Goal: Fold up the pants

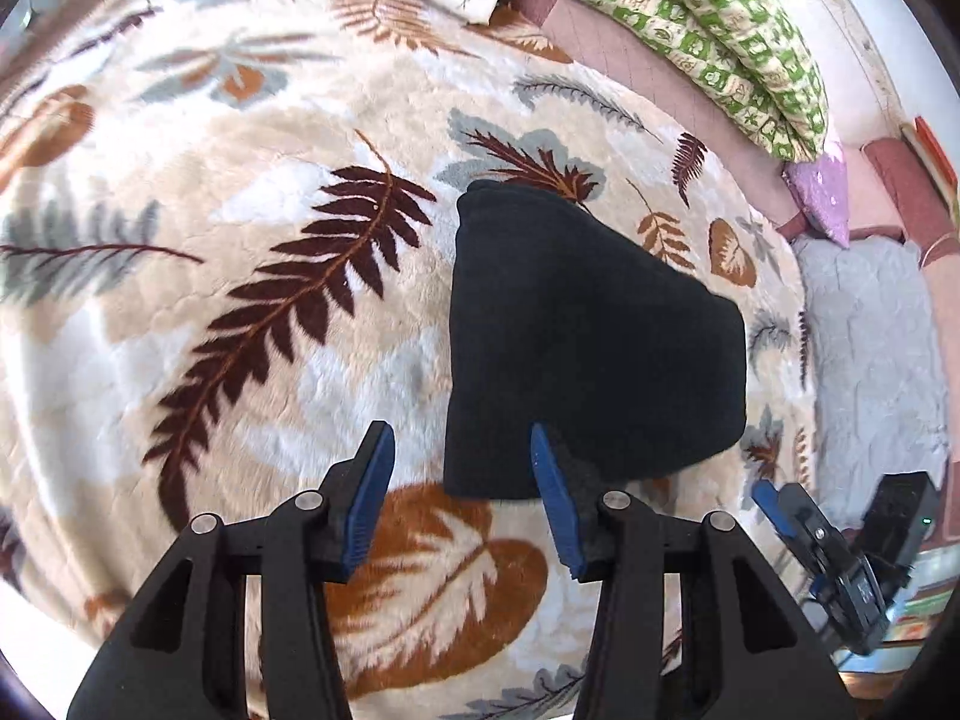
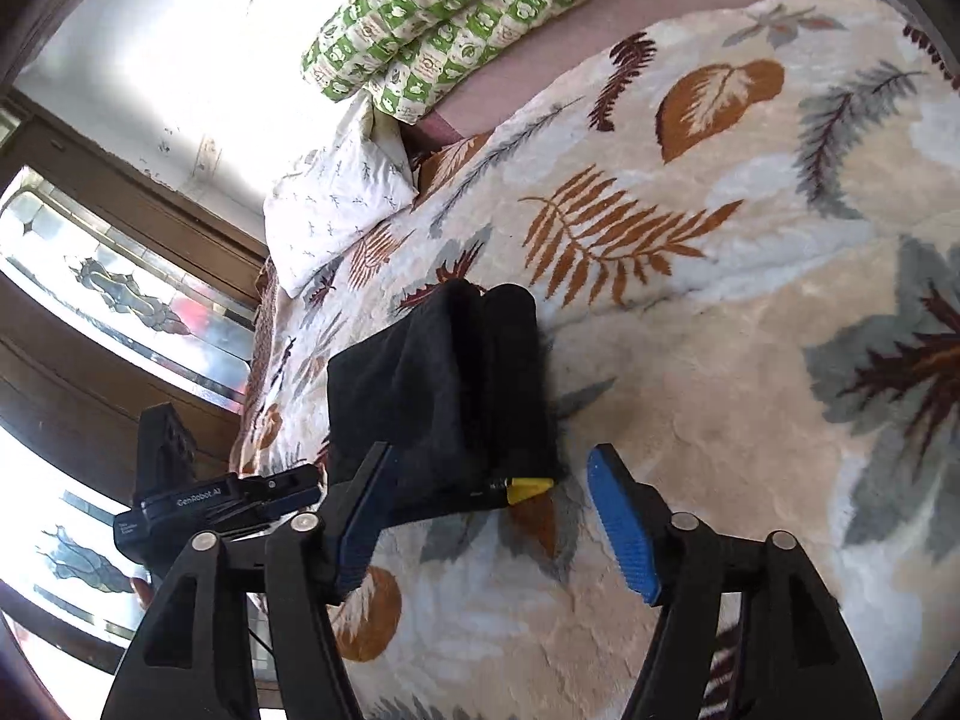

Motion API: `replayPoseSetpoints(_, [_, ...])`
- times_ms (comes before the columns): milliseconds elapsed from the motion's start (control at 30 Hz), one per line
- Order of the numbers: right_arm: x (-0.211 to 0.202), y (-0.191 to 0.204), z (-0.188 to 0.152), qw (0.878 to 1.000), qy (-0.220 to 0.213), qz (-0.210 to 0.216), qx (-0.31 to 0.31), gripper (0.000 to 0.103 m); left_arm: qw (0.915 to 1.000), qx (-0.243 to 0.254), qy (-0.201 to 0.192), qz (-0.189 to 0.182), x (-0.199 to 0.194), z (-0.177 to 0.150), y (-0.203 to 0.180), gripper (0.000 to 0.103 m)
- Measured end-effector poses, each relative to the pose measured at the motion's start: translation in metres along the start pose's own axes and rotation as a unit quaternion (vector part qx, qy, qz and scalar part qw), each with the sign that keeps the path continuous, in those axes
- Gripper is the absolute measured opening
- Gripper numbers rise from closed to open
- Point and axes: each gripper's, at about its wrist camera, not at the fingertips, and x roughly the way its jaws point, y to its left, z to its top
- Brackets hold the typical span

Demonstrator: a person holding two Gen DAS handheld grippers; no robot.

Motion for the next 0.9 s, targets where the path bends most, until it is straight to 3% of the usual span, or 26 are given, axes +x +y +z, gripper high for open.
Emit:
replayPoseSetpoints(167, [-0.017,0.023,-0.040,0.994,0.003,-0.098,-0.044,0.092,0.9970,0.029,-0.038,0.061,-0.007,-0.036,-0.024,0.048])
replayPoseSetpoints(267, [-0.016,0.029,-0.060,0.984,0.008,-0.168,-0.053,0.100,0.9971,0.009,-0.049,0.058,-0.006,-0.053,-0.026,0.048])
replayPoseSetpoints(367, [-0.019,0.029,-0.073,0.971,0.025,-0.224,-0.074,0.102,0.9967,-0.012,-0.060,0.052,-0.004,-0.069,-0.027,0.048])
replayPoseSetpoints(533, [-0.046,0.033,-0.088,0.970,-0.032,-0.222,-0.098,0.102,0.9925,0.009,-0.090,0.082,-0.005,-0.097,-0.045,0.048])
replayPoseSetpoints(667, [-0.060,0.037,-0.093,0.966,-0.060,-0.227,-0.110,0.102,0.9827,0.055,-0.133,0.117,-0.009,-0.110,-0.063,0.048])
replayPoseSetpoints(767, [-0.070,0.039,-0.098,0.961,-0.080,-0.236,-0.122,0.102,0.9768,0.085,-0.137,0.141,-0.009,-0.114,-0.073,0.048])
replayPoseSetpoints(900, [-0.080,0.041,-0.101,0.958,-0.098,-0.237,-0.132,0.102,0.9754,0.079,-0.146,0.145,-0.013,-0.118,-0.075,0.048])
